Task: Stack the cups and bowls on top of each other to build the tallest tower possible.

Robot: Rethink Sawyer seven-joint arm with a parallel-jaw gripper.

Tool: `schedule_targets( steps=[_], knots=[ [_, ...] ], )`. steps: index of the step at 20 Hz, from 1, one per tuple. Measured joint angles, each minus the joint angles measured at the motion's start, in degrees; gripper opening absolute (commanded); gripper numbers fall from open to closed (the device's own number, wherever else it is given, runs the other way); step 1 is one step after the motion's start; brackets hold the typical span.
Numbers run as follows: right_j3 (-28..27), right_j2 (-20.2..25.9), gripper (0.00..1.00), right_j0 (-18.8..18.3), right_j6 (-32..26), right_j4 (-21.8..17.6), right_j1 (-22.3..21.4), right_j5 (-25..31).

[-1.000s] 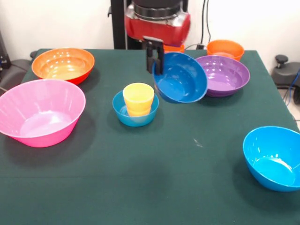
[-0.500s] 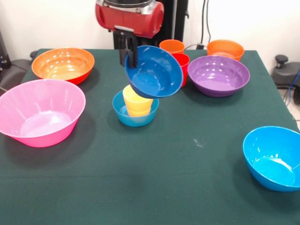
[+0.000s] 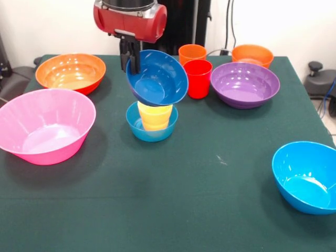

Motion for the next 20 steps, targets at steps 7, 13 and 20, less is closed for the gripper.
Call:
schedule_targets(
  steps=[7, 13, 20],
  knots=[
    [2.5, 1.8, 0.00, -2.7, 0.0, -3.0, 0.0, -1.6],
    [4.2, 3.4, 0.00, -3.9, 0.0, -5.5, 0.0, -3.1],
    [5.7, 5.7, 0.00, -4.3, 0.0, -6.9, 0.0, -3.4]
  ],
)
